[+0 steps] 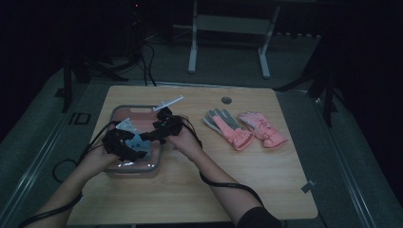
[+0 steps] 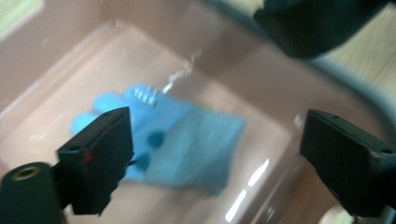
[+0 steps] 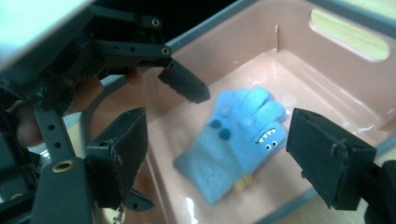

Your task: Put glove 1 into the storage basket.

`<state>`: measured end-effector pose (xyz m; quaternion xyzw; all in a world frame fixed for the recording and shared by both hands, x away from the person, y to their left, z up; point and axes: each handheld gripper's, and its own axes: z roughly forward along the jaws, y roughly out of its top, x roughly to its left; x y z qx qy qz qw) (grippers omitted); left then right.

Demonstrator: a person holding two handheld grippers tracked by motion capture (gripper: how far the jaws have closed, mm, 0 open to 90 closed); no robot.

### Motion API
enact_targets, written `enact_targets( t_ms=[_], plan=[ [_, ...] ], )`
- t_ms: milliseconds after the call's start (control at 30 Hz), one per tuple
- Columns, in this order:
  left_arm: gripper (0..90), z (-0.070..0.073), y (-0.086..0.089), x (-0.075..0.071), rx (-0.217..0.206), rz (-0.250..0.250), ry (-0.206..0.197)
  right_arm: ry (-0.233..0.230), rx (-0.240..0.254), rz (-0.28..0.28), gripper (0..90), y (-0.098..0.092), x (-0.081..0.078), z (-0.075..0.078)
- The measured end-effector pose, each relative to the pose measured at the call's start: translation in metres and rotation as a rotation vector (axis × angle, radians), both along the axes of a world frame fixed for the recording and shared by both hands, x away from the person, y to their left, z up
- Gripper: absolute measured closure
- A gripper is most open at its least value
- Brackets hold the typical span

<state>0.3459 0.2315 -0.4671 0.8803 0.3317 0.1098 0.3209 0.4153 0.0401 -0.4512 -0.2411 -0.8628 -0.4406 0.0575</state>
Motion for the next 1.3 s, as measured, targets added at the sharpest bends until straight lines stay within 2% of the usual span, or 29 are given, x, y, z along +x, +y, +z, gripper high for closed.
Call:
enact_targets(
  t_ms=[33, 133, 200, 300, 433, 533, 867, 933, 1000, 1133, 1300],
  plan=[
    [8.4, 0.003, -0.003, -0.002, -0.024, -0.004, -0.009, 0.0, 0.011, 0.006, 20.9, -0.004, -0.002, 0.003],
    [8.3, 0.011, -0.014, -0.008, -0.087, -0.021, -0.029, -0.049, 0.018, 0.011, 20.4, -0.016, -0.008, 0.01],
    [8.3, 0.015, -0.022, -0.011, -0.115, -0.039, -0.046, -0.093, 0.007, 0.013, 18.2, -0.024, -0.012, 0.014],
    [8.3, 0.018, -0.035, -0.015, -0.137, -0.057, -0.064, -0.132, -0.002, 0.009, 16.8, -0.037, -0.017, 0.018],
    [8.3, 0.019, -0.048, -0.018, -0.159, -0.071, -0.067, -0.13, 0.005, 0.001, 16.4, -0.056, -0.02, 0.02],
    [8.3, 0.018, -0.056, -0.02, -0.181, -0.078, -0.064, -0.13, -0.014, -0.013, 15.9, -0.073, -0.023, 0.022],
    [8.3, 0.015, -0.091, -0.031, -0.225, -0.152, -0.063, -0.122, -0.011, -0.102, 14.2, -0.137, -0.023, 0.015],
    [7.5, 0.014, -0.1, -0.034, -0.229, -0.17, -0.063, -0.122, -0.017, -0.123, 14.0, -0.148, -0.024, 0.012],
    [1.8, 0.014, -0.105, -0.034, -0.228, -0.182, -0.06, -0.118, -0.019, -0.136, 14.0, -0.153, -0.024, 0.011],
    [1.6, 0.006, -0.124, -0.038, -0.227, -0.192, -0.068, -0.122, -0.033, -0.172, 13.4, -0.171, -0.023, 0.003],
    [1.2, -0.006, -0.144, -0.04, -0.227, -0.233, -0.039, -0.123, -0.05, -0.199, 12.2, -0.189, -0.025, -0.007]
  ],
)
